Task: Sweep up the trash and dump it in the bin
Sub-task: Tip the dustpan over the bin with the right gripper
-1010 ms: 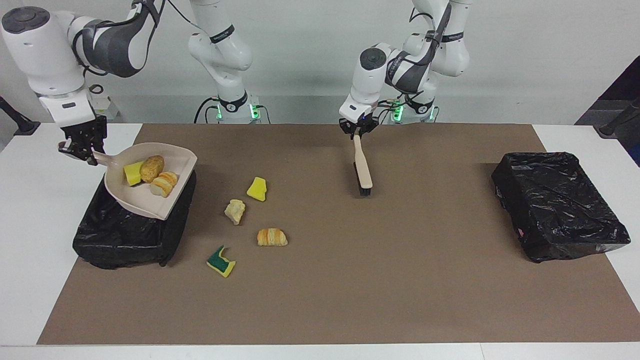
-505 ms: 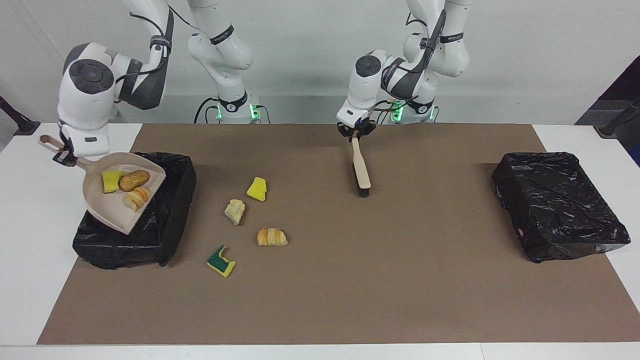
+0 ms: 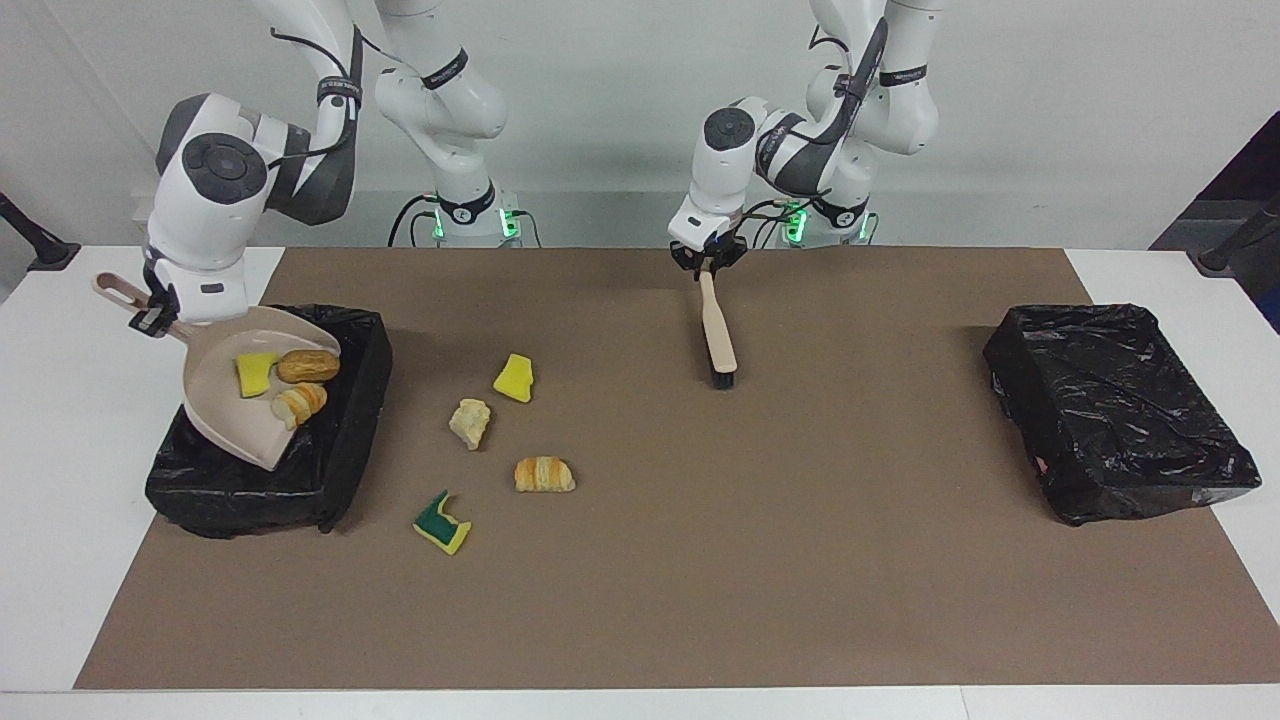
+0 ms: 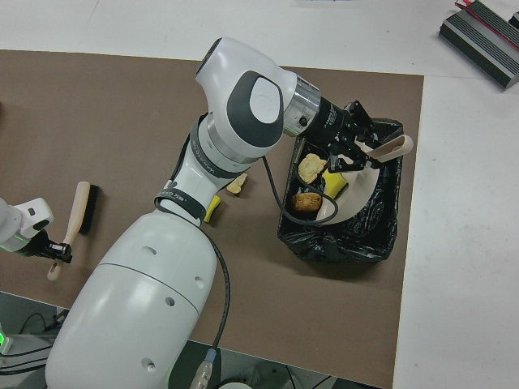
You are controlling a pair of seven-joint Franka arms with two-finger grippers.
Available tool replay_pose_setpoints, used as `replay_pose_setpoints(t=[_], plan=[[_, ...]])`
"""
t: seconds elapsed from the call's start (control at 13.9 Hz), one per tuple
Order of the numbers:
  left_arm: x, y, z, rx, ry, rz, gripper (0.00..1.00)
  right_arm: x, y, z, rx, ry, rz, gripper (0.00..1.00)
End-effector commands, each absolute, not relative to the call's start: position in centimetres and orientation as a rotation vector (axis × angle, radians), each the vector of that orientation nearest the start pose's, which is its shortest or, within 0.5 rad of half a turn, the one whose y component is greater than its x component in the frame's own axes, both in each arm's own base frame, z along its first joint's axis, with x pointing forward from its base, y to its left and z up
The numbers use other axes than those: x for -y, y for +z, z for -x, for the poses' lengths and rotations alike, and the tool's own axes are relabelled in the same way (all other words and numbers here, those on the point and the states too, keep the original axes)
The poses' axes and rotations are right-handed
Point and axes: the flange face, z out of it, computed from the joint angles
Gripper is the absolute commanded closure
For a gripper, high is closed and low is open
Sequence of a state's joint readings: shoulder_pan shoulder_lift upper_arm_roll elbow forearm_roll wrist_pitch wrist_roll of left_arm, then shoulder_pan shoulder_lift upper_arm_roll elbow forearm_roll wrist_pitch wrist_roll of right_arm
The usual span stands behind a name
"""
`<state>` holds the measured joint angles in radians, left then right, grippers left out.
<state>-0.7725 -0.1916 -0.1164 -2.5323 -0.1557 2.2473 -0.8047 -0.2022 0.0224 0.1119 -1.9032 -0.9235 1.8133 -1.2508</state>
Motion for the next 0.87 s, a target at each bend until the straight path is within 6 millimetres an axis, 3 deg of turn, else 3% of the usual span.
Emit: replay_pose_setpoints(t=[0.0, 0.22, 0.29, 0.51, 0.65, 0.79], plan=[[33.0, 33.2, -26.2, 0.042, 0.217, 3.132, 0.86, 11.6, 52.1, -55.1, -1.534, -0.829, -1.762, 1.00], [32.8, 33.1, -26.6, 0.046, 0.225, 3.129, 0.13, 11.8, 54.2, -54.8, -1.499, -0.862, -1.720, 1.00], [32.9, 33.2, -26.6, 0.043, 0.224, 3.130, 0.04, 11.7, 54.8, -54.9, -1.507, -0.868, -1.698, 1.00], [32.7, 33.8, -27.2, 0.066, 0.251, 3.114, 0.00, 11.6, 55.1, -55.0, -1.519, -0.882, -1.673, 1.00], [32.1, 35.2, -29.1, 0.119, 0.266, 3.111, 0.00, 12.0, 55.7, -54.7, -1.474, -0.957, -1.627, 1.00], [31.2, 37.1, -31.9, 0.185, 0.224, 3.145, 0.00, 10.4, 55.8, -55.0, -1.487, -0.951, -1.590, 1.00]])
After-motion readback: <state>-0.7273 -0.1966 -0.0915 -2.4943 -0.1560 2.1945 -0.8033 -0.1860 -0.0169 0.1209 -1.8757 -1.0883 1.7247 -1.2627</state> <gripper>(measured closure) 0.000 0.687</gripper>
